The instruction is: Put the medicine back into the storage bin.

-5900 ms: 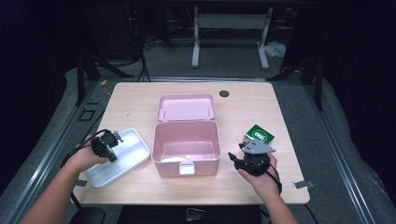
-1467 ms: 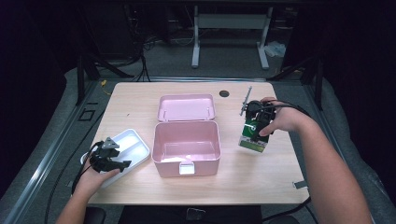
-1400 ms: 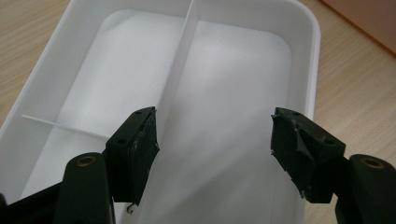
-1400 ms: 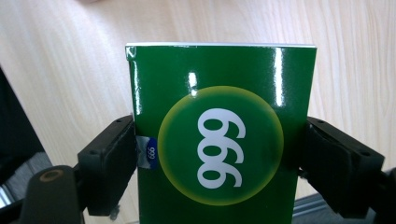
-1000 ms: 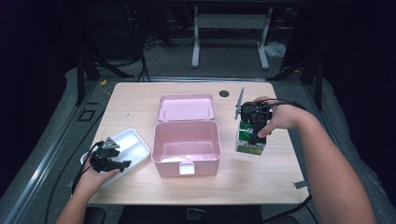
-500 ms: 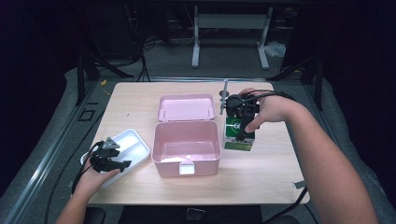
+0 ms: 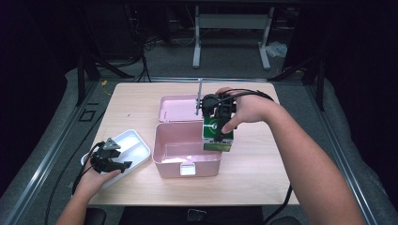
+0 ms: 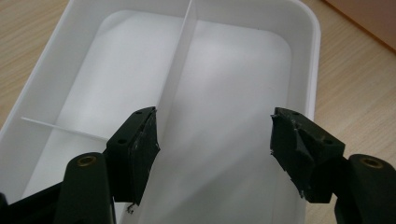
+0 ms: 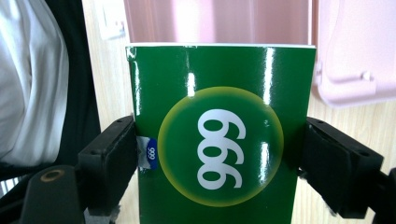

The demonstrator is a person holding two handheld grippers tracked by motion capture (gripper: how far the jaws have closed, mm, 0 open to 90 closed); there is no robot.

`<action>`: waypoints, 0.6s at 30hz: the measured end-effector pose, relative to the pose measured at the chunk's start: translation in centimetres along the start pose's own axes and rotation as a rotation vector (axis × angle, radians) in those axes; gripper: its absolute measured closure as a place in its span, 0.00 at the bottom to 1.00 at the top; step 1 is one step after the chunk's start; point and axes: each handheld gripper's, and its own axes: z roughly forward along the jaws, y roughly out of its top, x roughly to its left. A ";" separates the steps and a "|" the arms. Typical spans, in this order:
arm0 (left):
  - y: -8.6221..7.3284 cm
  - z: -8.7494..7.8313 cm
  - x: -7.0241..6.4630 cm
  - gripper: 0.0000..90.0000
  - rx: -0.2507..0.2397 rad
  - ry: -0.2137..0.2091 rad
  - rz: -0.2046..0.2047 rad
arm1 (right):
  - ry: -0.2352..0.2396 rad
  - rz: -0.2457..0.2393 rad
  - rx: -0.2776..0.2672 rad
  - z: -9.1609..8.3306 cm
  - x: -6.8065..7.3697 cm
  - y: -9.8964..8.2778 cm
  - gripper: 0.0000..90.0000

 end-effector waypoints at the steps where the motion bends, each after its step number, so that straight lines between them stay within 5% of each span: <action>1: 0.0 0.0 0.0 0.36 -0.001 0.000 -0.003 | -0.010 -0.008 0.002 0.2 0.1 0.7 0.19; 18: 0.0 0.0 0.0 0.36 0.001 -0.003 0.002 | 0.004 -0.050 0.017 2.3 0.3 3.1 0.18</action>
